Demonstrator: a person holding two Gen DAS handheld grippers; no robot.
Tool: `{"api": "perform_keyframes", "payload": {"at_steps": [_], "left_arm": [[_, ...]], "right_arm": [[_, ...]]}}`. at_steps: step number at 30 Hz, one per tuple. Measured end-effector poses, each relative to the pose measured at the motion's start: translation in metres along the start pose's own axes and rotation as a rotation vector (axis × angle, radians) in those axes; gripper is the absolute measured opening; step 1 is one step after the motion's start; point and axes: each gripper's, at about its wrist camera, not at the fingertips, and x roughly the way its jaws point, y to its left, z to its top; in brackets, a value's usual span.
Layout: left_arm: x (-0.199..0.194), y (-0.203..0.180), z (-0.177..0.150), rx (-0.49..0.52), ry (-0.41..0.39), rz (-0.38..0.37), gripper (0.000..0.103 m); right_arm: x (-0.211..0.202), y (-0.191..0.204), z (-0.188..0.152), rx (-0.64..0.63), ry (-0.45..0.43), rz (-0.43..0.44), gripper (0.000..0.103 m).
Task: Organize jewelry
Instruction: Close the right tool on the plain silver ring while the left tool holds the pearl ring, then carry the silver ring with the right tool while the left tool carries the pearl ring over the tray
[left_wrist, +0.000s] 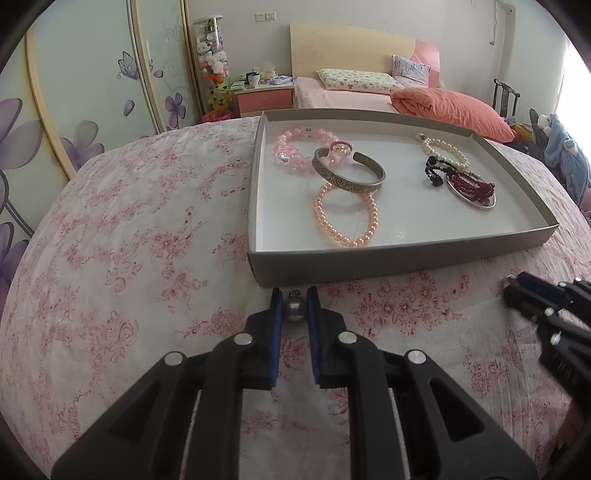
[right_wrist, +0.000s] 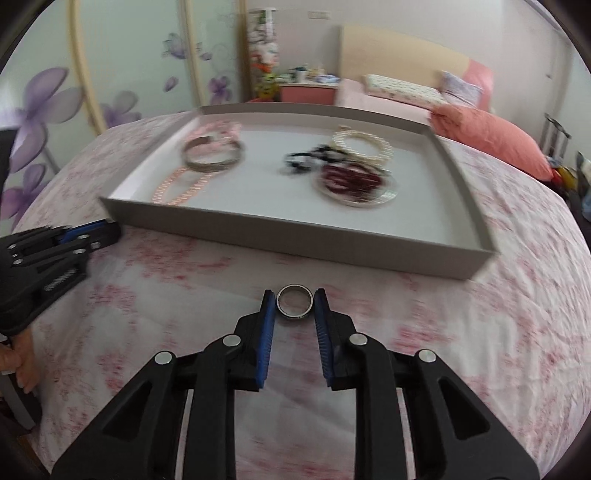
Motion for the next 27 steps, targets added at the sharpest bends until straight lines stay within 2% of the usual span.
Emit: {"api": "perform_keyframes", "payload": {"at_steps": [3,8,12,27], "left_arm": [[0.000,0.000,0.000,0.000,0.000,0.000,0.014],[0.000,0.000,0.000,0.001,0.000,0.001,0.014],[0.000,0.000,0.000,-0.001,0.000,-0.001,0.014],[0.000,0.000,0.000,-0.001,0.000,-0.001,0.014]], "right_arm": [[-0.003,-0.022,-0.003,0.043,-0.006,-0.059,0.023],[-0.006,-0.044,-0.009,0.117,-0.007,-0.068,0.023],[-0.005,-0.039,-0.009,0.097,-0.005,-0.095,0.023],[-0.004,-0.039,-0.009,0.105,-0.005,-0.085,0.023]]}}
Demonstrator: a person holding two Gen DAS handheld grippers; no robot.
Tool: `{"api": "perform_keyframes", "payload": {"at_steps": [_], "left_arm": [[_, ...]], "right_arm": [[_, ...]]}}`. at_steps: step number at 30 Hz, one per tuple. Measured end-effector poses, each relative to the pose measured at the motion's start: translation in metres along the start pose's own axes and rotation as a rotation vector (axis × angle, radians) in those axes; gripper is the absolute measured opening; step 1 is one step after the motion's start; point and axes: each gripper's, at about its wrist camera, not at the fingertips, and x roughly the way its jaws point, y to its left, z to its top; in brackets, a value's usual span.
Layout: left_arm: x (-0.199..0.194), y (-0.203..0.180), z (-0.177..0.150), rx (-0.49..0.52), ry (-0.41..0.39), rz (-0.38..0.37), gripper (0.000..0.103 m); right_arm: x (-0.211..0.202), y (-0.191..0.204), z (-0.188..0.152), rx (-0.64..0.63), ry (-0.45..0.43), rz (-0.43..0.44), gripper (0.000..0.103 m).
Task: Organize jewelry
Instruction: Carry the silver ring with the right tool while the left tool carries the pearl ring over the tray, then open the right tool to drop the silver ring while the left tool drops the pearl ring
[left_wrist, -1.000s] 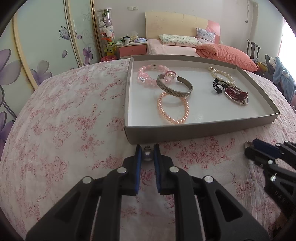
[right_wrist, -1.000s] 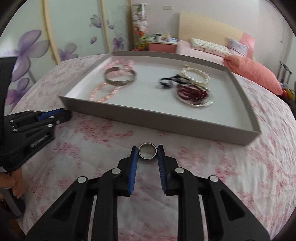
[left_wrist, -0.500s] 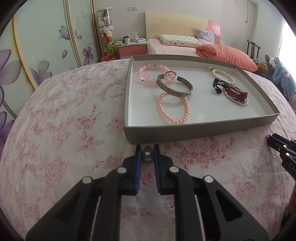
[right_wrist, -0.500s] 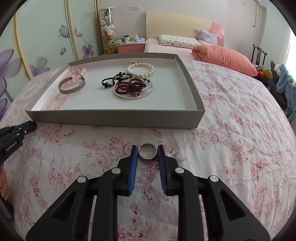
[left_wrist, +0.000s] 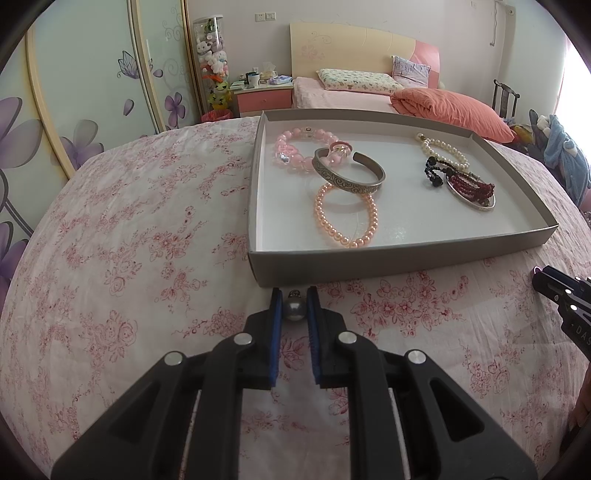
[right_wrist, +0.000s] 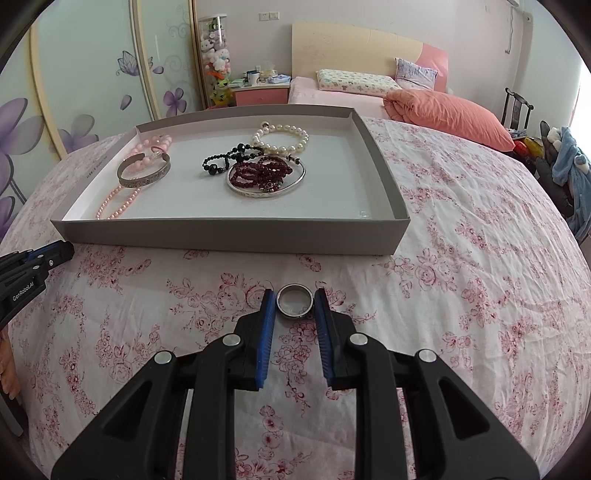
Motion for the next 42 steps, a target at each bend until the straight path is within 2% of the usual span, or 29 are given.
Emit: {"api": "perform_keyframes", "payload": {"at_steps": [10,16,20,23,27,30,35,42], "left_arm": [[0.000,0.000,0.000,-0.001,0.000,-0.001,0.014],[-0.008,0.010,-0.003,-0.041,-0.029,-0.033,0.014],[-0.031,0.011,-0.001,-0.059,-0.100,-0.058,0.014],[-0.058,0.003,0.005,-0.041,-0.200,-0.065,0.014],[-0.093,-0.014,0.011,-0.007,-0.358,-0.048,0.014],[-0.109,-0.023,0.013,0.010,-0.444,-0.027,0.014],[-0.116,-0.030,0.021,0.007,-0.483,-0.033,0.014],[-0.113,-0.032,0.023,0.005,-0.486,-0.054,0.014]], "right_arm": [[0.000,-0.001,0.001,0.003,0.000,0.006,0.023],[-0.014,-0.011,0.001,0.063,-0.044,0.085,0.022],[-0.047,-0.011,0.012,0.066,-0.163,0.121,0.022],[-0.072,-0.008,0.024,0.058,-0.268,0.133,0.022],[-0.100,0.005,0.035,0.009,-0.424,0.109,0.023],[-0.111,0.012,0.036,-0.014,-0.489,0.103,0.023],[-0.117,0.022,0.040,-0.047,-0.551,0.095,0.023],[-0.114,0.021,0.041,-0.040,-0.557,0.098,0.023]]}}
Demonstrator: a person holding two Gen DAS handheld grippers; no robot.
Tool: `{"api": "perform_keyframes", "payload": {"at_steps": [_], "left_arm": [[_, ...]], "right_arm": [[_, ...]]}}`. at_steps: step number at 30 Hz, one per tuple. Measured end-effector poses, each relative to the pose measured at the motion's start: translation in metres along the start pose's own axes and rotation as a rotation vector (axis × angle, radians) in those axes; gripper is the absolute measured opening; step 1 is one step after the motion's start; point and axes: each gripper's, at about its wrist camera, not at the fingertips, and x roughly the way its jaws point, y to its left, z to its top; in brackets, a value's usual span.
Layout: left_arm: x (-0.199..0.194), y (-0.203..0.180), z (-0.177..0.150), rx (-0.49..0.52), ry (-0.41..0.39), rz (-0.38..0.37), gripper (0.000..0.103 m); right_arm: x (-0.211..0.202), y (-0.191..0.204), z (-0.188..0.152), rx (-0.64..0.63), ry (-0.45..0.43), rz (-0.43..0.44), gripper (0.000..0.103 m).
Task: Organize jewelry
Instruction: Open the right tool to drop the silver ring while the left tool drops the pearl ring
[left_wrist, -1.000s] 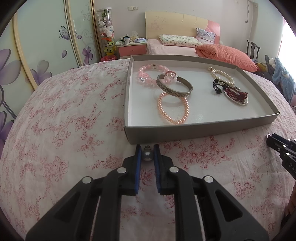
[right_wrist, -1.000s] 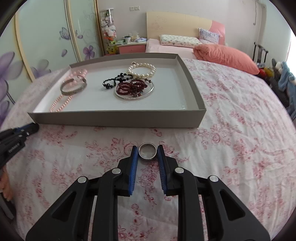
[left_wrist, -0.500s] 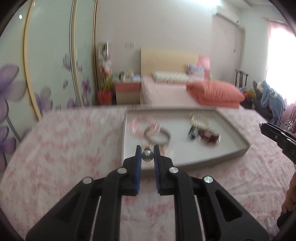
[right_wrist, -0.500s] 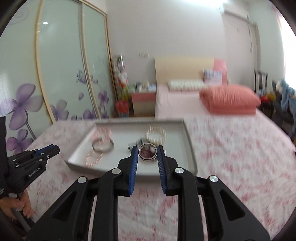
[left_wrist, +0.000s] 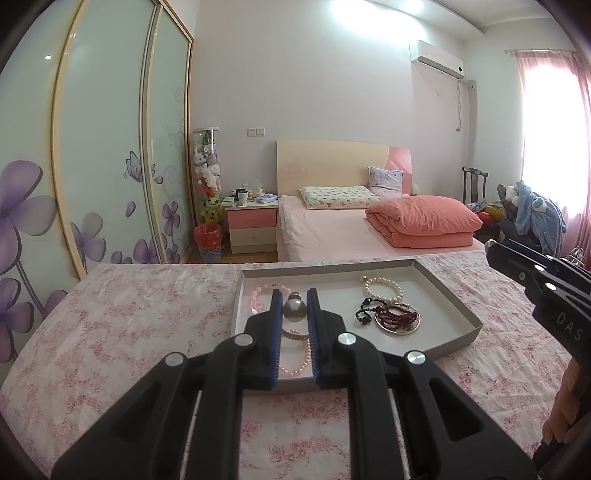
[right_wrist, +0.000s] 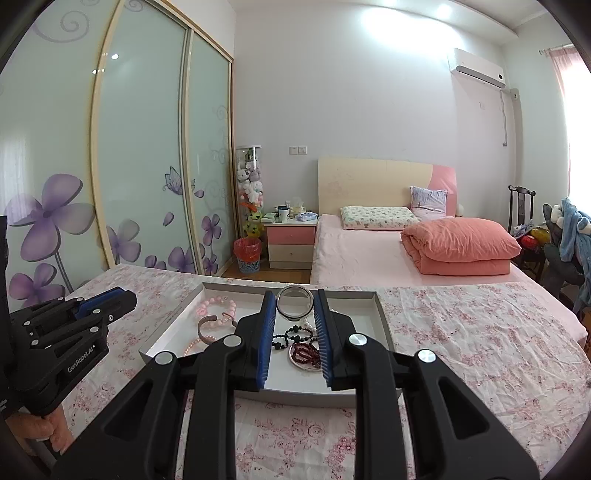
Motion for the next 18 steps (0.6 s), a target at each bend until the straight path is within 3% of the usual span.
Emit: {"api": "perform_keyframes", "payload": {"at_steps": [11,18], "left_arm": [[0.021,-0.001,0.000,-0.005,0.024,-0.012,0.014],[0.056,-0.003,0.008,-0.018,0.059,-0.041,0.014]], "right_arm": [[0.022,0.001,0.000,0.005,0.013,-0.014,0.023],[0.056,-0.006,0.000,0.036,0.059,-0.014,0.023]]}}
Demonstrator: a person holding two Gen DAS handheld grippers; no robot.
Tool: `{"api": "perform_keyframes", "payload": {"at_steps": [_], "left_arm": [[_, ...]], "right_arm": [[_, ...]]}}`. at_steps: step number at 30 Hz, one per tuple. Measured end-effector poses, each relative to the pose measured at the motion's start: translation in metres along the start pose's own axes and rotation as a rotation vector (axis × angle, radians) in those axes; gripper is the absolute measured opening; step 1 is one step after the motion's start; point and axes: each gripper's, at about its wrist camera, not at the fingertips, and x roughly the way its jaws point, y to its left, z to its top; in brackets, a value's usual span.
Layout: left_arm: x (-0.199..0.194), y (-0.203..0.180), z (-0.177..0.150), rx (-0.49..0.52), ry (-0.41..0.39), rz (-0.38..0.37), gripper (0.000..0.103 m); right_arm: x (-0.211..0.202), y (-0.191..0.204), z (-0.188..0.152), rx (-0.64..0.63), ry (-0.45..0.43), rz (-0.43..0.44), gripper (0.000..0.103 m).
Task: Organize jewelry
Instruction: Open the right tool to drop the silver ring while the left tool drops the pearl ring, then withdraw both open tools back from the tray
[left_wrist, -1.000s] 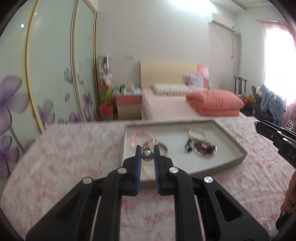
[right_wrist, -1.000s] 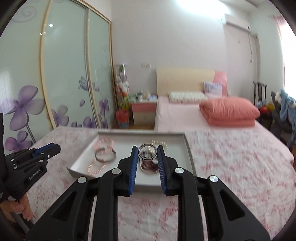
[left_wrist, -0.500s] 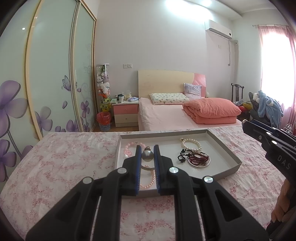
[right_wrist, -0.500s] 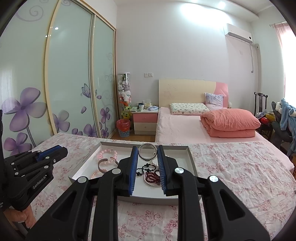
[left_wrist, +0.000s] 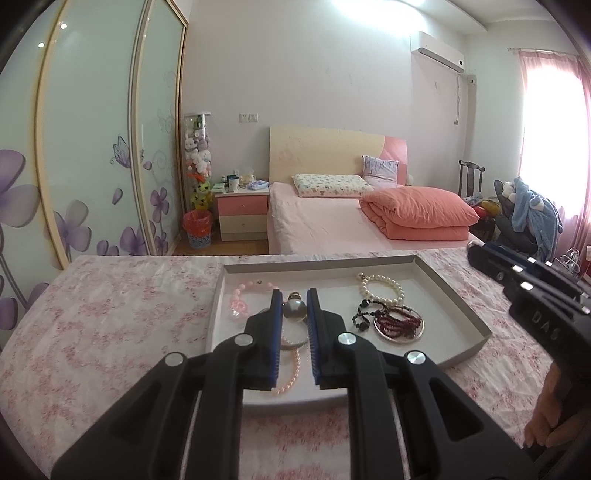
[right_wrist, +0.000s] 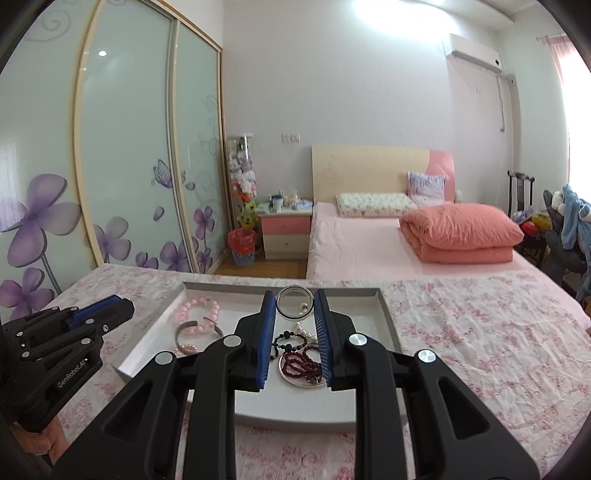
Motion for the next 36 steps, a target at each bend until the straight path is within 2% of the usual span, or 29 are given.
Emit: {"api": "perform_keyframes", "payload": {"at_steps": [4,12,14,15,16,24,26,32,34,36], "left_arm": [[0.023,-0.004,0.004,0.009,0.021,-0.006,0.014],[0.058,0.000,0.002,-0.020,0.077,-0.005,0.014],[0.061,0.004,0.000,-0.030,0.087,-0.005,0.020],[0.061,0.006,0.000,-0.036,0.089,-0.003,0.030],[0.060,0.009,0.000,-0.047,0.088,0.006,0.037],[0.041,0.045,0.005,-0.120,0.072,0.056,0.047],[0.032,0.052,0.003,-0.128,0.071,0.070,0.049],[-0.007,0.061,-0.009,-0.123,0.048,0.075,0.067],[-0.021,0.061,-0.014,-0.113,0.040,0.073,0.080],[-0.037,0.058,-0.021,-0.091,0.022,0.079,0.090]], "right_arm": [[0.030,-0.004,0.000,0.031,0.065,0.017,0.023],[0.056,-0.006,0.001,0.073,0.114,0.033,0.023],[0.057,-0.009,0.001,0.093,0.121,0.044,0.037],[0.054,-0.012,0.001,0.108,0.116,0.054,0.053],[0.052,-0.013,0.002,0.117,0.105,0.060,0.056],[0.037,-0.028,0.005,0.168,0.087,0.044,0.056],[0.031,-0.030,0.003,0.176,0.096,0.044,0.060],[-0.003,-0.026,-0.005,0.138,0.103,0.029,0.086],[-0.017,-0.023,-0.010,0.122,0.104,0.037,0.095],[-0.030,-0.021,-0.015,0.110,0.103,0.039,0.099]]}}
